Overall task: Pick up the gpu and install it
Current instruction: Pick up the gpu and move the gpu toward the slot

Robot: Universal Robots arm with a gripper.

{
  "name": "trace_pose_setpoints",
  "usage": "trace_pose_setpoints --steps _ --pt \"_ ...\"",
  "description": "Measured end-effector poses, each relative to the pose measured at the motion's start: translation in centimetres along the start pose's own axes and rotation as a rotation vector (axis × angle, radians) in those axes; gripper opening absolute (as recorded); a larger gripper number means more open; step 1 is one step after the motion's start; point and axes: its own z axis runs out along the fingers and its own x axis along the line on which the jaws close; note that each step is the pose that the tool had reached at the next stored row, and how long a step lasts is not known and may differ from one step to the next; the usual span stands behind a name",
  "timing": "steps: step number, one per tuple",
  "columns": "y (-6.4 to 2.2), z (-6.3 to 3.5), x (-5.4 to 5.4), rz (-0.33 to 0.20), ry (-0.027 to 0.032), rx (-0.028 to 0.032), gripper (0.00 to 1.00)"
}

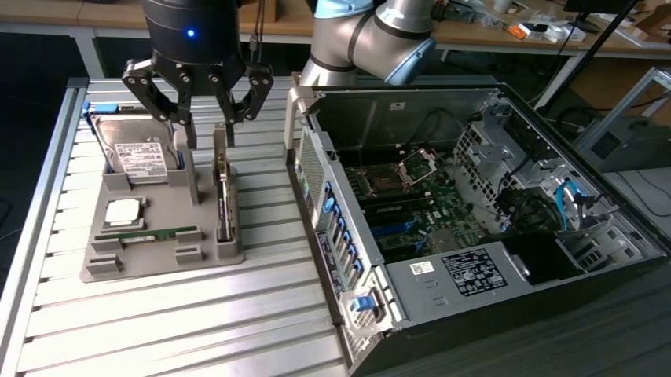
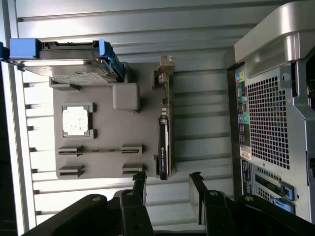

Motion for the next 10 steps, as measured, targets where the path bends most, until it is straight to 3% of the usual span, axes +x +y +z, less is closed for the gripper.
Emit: trace_pose_setpoints --steps 10 --pt "-0.01 0.2 0.01 0.0 -0.0001 -0.0001 0.48"
